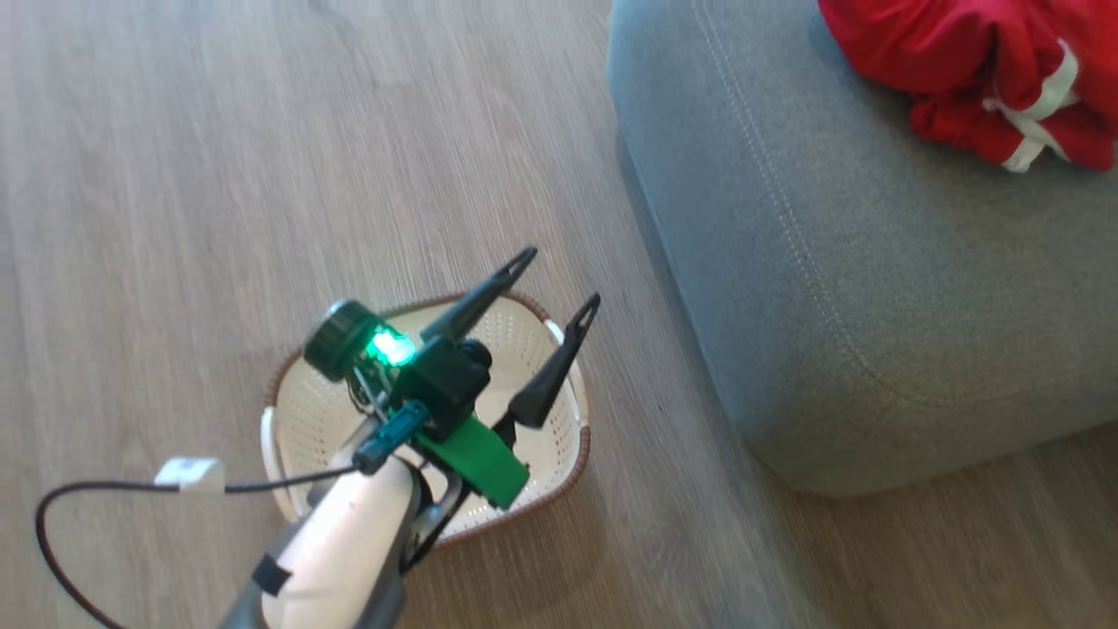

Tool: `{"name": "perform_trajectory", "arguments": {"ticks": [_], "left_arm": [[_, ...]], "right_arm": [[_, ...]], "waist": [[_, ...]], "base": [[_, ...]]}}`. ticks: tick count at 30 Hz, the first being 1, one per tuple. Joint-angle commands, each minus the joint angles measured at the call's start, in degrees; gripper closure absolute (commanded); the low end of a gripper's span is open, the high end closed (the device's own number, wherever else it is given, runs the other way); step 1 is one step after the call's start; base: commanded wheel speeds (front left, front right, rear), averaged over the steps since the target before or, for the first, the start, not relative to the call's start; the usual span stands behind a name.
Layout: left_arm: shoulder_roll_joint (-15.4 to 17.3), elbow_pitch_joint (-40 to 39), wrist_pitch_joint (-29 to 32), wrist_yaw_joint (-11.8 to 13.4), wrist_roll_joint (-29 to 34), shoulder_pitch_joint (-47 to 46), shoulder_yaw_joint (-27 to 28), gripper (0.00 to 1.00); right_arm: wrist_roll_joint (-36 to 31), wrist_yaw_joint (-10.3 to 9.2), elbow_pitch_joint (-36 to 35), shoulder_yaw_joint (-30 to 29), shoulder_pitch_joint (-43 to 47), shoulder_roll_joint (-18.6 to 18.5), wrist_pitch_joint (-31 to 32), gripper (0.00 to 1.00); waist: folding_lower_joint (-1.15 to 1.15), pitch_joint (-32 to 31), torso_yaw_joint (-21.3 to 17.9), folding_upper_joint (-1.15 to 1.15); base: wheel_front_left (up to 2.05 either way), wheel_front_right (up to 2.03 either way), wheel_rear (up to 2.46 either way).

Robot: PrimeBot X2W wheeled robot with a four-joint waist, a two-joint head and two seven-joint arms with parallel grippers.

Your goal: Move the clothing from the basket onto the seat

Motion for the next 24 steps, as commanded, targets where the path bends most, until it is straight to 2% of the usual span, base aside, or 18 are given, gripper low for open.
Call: {"name": "perform_trajectory", "arguments": {"ticks": [1,4,7,11,14,17,18,20,24], "left_arm": [[-0.36,-1.97,-0.29,0.31,0.24,0.34,2.41,0.0],[-0.95,-2.27,-0.29,0.35,0.21,1.56,3.19,0.0],[-1.46,-2.59,-0.29,0.55,0.21,2.91,4.07,0.0],[-1.97,-3.22,-0.29,1.15,0.2,4.59,5.72,0.0],[-2.3,-3.48,-0.29,1.74,-0.22,5.94,7.32,0.0],[-2.58,-3.81,-0.29,3.01,-0.66,7.26,9.43,0.0],[-2.58,-3.81,-0.29,3.01,-0.66,7.26,9.43,0.0],[-2.8,-4.36,-0.29,4.66,-1.02,8.51,11.82,0.0],[-3.0,-4.95,-0.29,7.27,-1.58,10.28,14.67,0.0]], "right_arm": [[1.86,-0.01,-4.47,2.14,1.04,0.3,-0.64,0.0],[7.05,-0.01,-12.08,6.22,5.27,0.83,-0.7,0.0],[12.55,-0.01,-20.93,10.06,10.79,-0.26,-0.74,0.0],[17.29,-0.01,-31.86,11.71,18.45,-1.81,-0.76,0.0],[18.0,-0.01,-38.35,11.36,24.07,-1.68,-0.76,0.0],[18.35,-0.01,-43.74,10.5,29.15,0.17,-0.77,0.0],[18.35,-0.01,-43.74,10.5,29.15,0.17,-0.77,0.0],[19.29,-0.01,-48.19,11.05,33.89,2.01,-0.77,0.0],[19.6,-0.01,-50.63,11.37,39.41,3.3,-0.77,0.0]], "waist": [[0.01,-1.86,0.74,0.0],[0.01,-3.62,1.64,0.0],[0.01,-5.23,2.71,0.0],[0.01,-7.19,4.48,0.0],[0.01,-8.78,5.99,0.0],[0.01,-10.29,7.41,0.0],[0.01,-10.29,7.41,0.0],[0.01,-11.54,8.84,0.0],[0.01,-12.81,11.07,0.0]], "base": [[0.0,0.0,0.0],[0.0,0.0,0.0],[0.0,0.0,0.0],[0.0,0.0,0.0],[0.0,0.0,0.0],[0.0,0.0,0.0],[0.0,0.0,0.0],[0.0,0.0,0.0],[0.0,0.0,0.0]]}}
